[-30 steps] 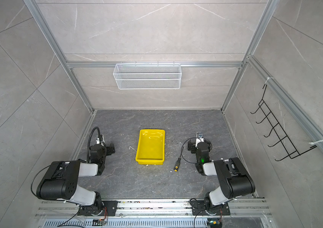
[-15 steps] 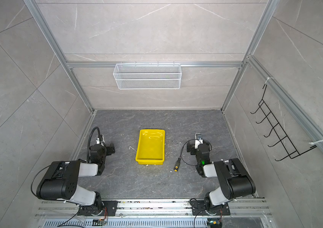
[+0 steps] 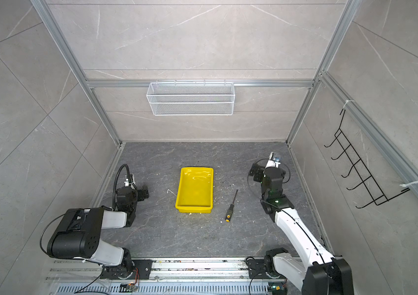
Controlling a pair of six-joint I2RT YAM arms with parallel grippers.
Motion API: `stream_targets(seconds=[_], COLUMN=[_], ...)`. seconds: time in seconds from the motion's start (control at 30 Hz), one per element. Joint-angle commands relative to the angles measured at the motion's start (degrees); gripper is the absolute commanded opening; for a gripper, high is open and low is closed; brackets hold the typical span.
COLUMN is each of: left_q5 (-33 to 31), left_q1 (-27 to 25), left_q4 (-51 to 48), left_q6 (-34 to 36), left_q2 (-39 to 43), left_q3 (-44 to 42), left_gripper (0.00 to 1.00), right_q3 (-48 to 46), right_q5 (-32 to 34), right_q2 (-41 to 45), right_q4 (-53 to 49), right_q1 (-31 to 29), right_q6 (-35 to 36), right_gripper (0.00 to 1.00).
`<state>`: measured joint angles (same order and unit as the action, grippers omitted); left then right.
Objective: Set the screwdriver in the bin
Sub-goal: 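Move the right gripper over the black-and-yellow screwdriver handle while the left arm lifts slightly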
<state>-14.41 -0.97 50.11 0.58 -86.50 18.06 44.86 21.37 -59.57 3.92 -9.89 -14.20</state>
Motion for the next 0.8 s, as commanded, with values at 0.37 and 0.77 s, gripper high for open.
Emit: stream_targets(seconds=[0.37,0.77], left_q5=[1.1,5.2], left_q1=[-0.4,-4.8], left_q4=[4.1,-47.8], left_q6=[0.3,-10.1], left_q2=[0.8,19.5], left_q3=[-0.4,19.6], left_gripper=[1.00,1.00], right_q3=[11.8,3.9], right_q5=[1.6,-3.8], right_q2=[-0.8,-4.2], right_q4=[-36.2,-32.8], right_q1=[0.0,1.9], right_q6=[-35.4,-33.4], right_gripper=[0.99,1.00])
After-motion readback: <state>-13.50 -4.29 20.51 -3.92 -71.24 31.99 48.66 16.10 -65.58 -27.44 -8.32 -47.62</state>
